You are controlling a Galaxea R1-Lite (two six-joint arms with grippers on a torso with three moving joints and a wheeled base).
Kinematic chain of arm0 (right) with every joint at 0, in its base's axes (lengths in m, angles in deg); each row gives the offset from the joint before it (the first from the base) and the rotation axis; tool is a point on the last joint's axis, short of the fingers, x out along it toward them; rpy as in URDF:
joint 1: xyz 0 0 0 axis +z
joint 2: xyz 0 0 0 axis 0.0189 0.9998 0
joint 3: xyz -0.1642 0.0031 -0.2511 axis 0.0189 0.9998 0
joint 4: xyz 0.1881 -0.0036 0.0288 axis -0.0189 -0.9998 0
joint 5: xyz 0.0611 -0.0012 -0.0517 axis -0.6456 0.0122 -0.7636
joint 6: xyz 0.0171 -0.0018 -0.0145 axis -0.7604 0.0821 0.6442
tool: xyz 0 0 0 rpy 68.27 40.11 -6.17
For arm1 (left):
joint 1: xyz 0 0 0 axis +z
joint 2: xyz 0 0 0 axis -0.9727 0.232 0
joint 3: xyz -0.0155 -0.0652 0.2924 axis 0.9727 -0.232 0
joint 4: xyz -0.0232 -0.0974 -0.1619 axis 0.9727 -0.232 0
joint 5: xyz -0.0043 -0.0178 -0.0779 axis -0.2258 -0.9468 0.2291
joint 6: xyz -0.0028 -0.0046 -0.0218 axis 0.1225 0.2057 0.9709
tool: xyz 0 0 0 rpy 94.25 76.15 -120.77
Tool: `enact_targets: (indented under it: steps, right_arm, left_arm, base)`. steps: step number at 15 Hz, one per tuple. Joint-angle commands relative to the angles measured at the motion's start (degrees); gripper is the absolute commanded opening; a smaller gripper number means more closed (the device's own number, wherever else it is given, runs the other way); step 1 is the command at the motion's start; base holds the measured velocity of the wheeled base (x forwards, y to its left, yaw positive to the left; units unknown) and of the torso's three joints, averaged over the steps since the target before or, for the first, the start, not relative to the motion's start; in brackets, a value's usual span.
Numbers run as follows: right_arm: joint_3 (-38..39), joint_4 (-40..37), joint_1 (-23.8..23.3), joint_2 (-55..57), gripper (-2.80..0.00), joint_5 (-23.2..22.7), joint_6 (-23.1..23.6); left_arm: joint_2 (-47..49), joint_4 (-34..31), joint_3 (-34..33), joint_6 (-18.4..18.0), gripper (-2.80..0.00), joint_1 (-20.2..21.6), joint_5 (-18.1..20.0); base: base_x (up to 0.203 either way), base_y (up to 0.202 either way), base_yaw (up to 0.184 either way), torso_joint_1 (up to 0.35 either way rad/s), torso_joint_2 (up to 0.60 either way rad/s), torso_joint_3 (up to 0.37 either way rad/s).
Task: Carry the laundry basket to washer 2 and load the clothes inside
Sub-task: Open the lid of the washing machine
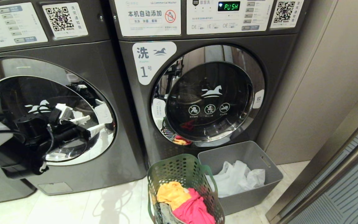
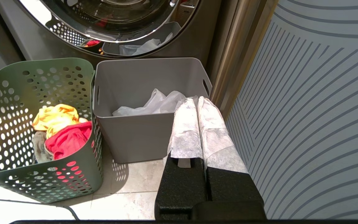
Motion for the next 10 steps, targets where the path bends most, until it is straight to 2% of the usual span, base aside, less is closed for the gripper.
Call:
enact_targets:
  steps: [1,4,8,10]
  right_arm:
    - [0.0,0.01,0.0,0.07,-2.8,-0.03,0.06]
    - [0.0,0.01,0.0,0.07,-2.8,-0.03,0.06]
    - [0.0,0.01,0.0,0.07,-2.8,-0.03,0.06]
    - [0.0,0.01,0.0,0.07,-2.8,-0.03,0.06]
  left_arm:
    - [2.91,0.4,2.55,0.07,0.0,-0.36,-1.69]
    - [3.78,0.32,4.84,0.32,0.0,-0.75,-5.01]
    - [6.05,0.23,8.41,4.62,0.0,-1.48,-5.86]
    - [7.16,0.3,10.32,8.13,0.0,-1.9,-5.78]
  base:
    - [0.0,0.0,0.0,0.0,0.0,0.0]
    - [0.0,0.0,0.0,0.0,0.0,0.0]
    - [0.0,0.0,0.0,0.0,0.0,0.0]
    - [0.0,0.0,0.0,0.0,0.0,0.0]
